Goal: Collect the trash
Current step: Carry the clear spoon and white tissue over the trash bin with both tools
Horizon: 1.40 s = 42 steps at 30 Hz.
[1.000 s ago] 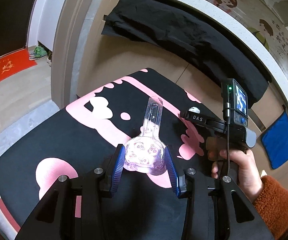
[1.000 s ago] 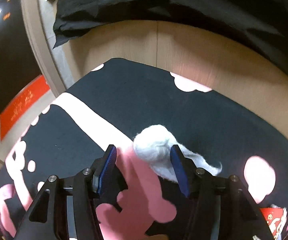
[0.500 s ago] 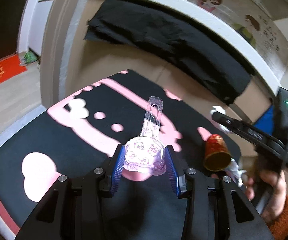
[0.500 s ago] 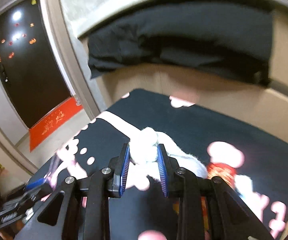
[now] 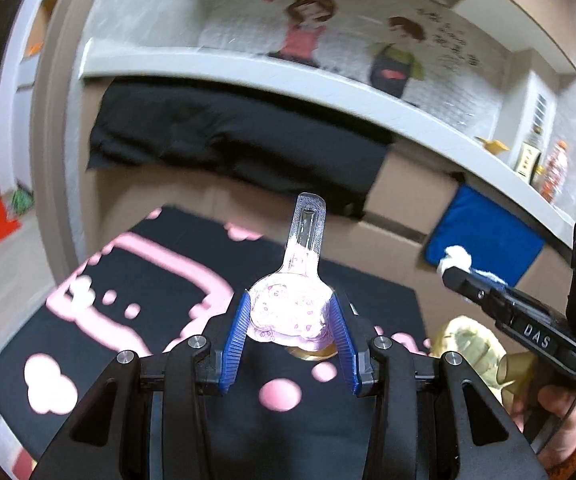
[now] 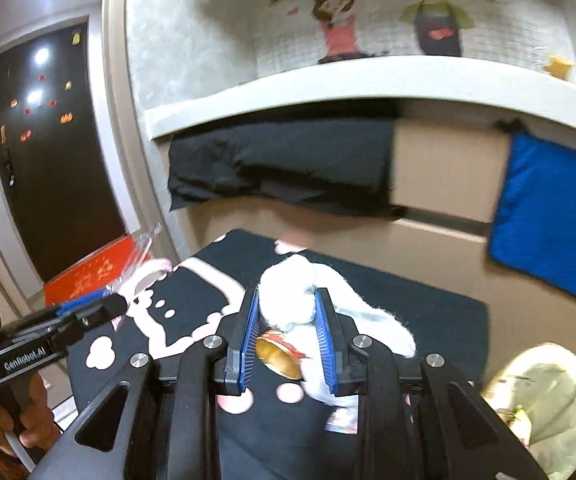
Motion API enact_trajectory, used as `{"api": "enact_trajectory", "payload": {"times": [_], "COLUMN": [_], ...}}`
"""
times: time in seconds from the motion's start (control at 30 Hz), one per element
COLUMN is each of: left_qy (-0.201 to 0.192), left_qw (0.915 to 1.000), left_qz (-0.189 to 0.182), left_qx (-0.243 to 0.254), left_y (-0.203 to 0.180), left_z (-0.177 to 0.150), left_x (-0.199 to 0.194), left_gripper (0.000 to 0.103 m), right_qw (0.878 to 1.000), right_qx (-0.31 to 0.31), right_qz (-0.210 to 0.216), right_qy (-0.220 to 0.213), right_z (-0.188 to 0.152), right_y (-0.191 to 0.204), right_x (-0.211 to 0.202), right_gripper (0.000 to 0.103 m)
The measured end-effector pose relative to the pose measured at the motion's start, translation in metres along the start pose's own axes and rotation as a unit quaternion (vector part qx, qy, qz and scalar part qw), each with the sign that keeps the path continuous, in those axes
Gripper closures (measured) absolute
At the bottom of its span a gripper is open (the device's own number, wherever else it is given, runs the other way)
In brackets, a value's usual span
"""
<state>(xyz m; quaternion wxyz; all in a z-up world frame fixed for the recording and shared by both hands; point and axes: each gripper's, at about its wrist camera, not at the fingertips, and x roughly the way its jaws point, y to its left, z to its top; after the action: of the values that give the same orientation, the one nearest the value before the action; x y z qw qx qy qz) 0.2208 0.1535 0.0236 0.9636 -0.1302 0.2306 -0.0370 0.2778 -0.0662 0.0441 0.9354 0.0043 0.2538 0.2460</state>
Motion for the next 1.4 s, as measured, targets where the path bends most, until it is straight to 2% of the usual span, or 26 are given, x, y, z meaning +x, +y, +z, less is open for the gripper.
{"api": "enact_trajectory", "payload": {"times": [0.17,0.4,0.7,0.93,1.07,1.4], "left_qy": [-0.021,-0.042,-0.01,0.011,0.036,0.082], "left_qw": [0.9983,0.9914,0.9814,0.9764,0.9745,0.9711], "left_qz": [-0.015,-0.055,-0.125,-0.147,-0.153,-0.166], "left_qx": [0.051,0.111,0.145,0.158,0.16,0.15], "left_y": [-0.061,-0.148,-0.237,-0.279,-0.293,-0.301], "left_z": [0.013,0.02,-0.003,-0.028,-0.045,-0.073], "left_x": [-0.002,0.001,0.027,0.056,0.081,0.127], "left_gripper": [0.061,0.061,0.061,0.061,0.061,0.061], "right_qw": [0.999,0.993,0.984,0.978,0.976,0.975], "right_qx": [0.021,0.033,0.068,0.094,0.103,0.113], "right_qz": [-0.026,-0.09,-0.143,-0.171,-0.177,-0.187], "right_qy": [-0.03,-0.071,-0.083,-0.076,-0.071,-0.044], "right_z": [-0.002,-0.007,-0.03,-0.053,-0.061,-0.077], "right_y": [-0.042,-0.099,-0.161,-0.197,-0.21,-0.238], "right_x": [-0.044,-0.11,-0.157,-0.175,-0.175,-0.155], "right_gripper": [0.078,0.078,0.078,0.078,0.078,0.078]}}
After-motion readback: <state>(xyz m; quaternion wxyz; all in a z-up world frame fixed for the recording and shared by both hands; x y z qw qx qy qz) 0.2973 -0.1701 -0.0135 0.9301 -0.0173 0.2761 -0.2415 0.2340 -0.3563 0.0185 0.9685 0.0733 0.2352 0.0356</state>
